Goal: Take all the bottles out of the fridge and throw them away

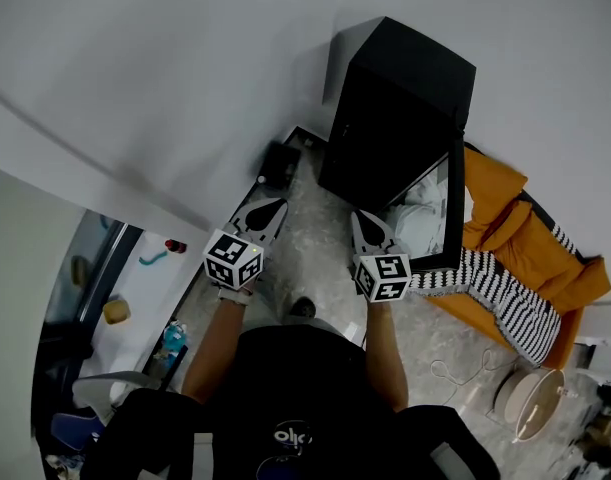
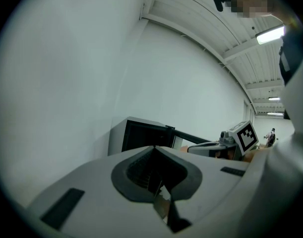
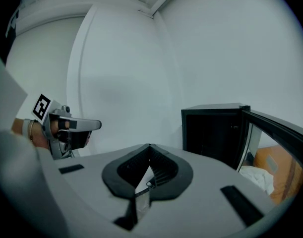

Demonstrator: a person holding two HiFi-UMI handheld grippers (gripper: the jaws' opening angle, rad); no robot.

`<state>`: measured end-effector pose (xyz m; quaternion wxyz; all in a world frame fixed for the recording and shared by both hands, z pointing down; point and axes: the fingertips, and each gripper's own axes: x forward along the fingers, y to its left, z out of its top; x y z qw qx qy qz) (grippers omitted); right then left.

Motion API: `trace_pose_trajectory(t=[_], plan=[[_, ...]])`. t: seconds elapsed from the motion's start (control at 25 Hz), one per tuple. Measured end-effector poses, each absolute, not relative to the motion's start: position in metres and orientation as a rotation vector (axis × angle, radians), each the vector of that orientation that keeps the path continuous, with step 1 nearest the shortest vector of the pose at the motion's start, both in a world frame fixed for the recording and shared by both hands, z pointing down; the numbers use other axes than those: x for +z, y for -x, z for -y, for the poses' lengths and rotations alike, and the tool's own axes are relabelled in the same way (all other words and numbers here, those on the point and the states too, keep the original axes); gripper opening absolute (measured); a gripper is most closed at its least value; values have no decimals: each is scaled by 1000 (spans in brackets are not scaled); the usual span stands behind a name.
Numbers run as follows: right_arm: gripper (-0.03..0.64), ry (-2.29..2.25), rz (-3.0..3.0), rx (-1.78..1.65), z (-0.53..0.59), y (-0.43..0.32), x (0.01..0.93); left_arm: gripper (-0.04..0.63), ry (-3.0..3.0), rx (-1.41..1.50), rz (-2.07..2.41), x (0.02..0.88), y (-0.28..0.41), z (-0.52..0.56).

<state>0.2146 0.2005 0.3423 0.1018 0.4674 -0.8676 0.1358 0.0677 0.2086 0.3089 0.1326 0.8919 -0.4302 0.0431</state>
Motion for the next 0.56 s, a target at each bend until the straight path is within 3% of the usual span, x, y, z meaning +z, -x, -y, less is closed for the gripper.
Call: trace_pose_trajectory(t=[0.56], plan=[[8, -1363, 2572, 377, -206, -194, 334, 2, -2587, 95, 1236, 305, -57, -212]])
